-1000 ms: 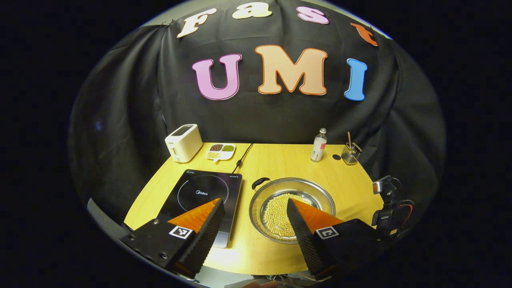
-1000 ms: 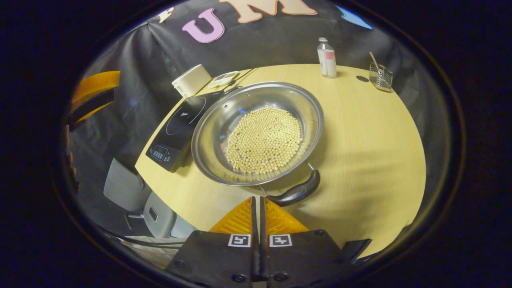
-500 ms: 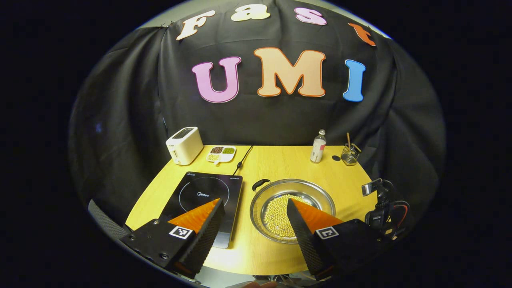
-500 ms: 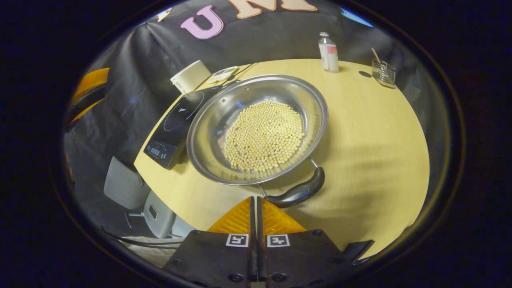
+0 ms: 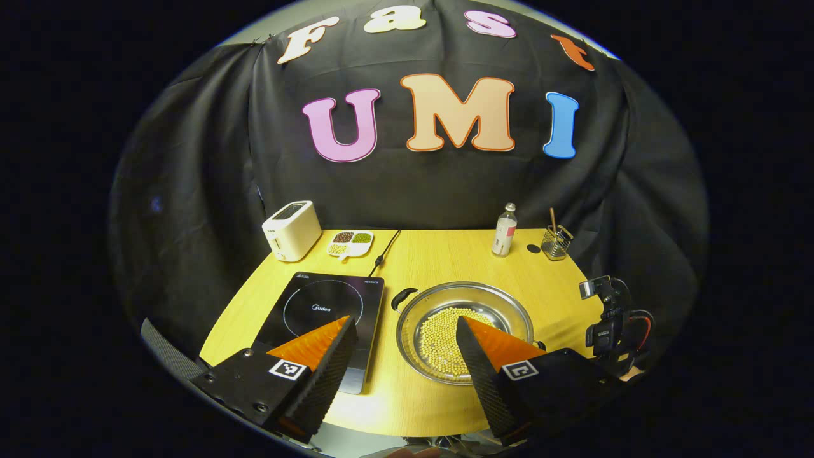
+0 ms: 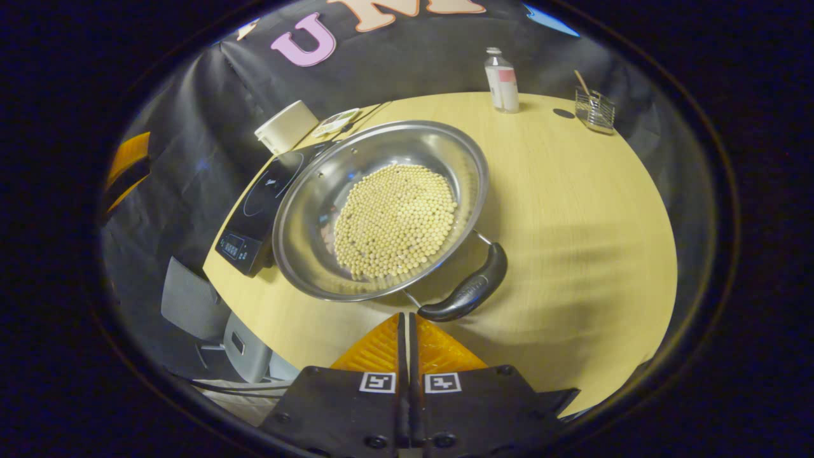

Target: First push the handle of the pot to place it horizontally, then grasp the pot with both hands and set it on the induction cooktop.

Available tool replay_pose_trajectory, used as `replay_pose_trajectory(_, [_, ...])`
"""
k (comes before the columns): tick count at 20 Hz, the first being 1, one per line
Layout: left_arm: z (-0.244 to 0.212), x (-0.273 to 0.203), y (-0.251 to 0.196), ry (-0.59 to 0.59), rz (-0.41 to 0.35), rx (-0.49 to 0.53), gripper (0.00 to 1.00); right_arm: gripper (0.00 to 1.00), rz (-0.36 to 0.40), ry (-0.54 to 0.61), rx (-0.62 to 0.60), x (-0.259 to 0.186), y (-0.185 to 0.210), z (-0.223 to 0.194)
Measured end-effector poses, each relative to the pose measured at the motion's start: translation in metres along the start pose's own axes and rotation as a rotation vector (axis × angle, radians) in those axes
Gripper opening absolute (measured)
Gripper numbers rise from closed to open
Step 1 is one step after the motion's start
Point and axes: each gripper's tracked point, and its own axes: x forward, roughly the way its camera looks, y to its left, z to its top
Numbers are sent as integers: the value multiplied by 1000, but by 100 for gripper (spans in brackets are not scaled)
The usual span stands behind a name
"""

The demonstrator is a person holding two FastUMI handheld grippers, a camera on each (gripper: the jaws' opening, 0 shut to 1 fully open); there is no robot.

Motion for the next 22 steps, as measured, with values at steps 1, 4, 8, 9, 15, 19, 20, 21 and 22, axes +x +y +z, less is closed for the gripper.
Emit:
replay_pose_trajectory(1, [1,0,0,1,-1,0,96,3,3,1,3,-2,-2,-1])
replay_pose_trajectory(4, [-1,-1,0,0,-2,0,96,0,0,-2,9,0,-5,3])
replay_pose_trajectory(8, [0,-1,-1,-5,-5,7,96,3,-9,-9,17,0,-11,6])
replay_pose_trajectory(9, [0,-2,0,-4,-6,7,96,3,-11,-10,21,1,-14,8])
replay_pose_trajectory(15, [-3,-4,4,0,-1,4,96,3,-36,-19,38,6,-32,22])
replay_pose_trajectory(19, [-5,-5,6,3,4,0,96,0,-49,-21,36,9,-41,31])
replay_pose_trajectory(20, [-5,-6,7,3,5,1,96,0,-51,-21,34,11,-44,33])
replay_pose_trajectory(21, [-5,-6,7,4,7,2,96,3,-54,-22,33,12,-46,35])
replay_pose_trajectory(22, [-7,-6,8,6,9,3,96,3,-57,-22,30,13,-48,38])
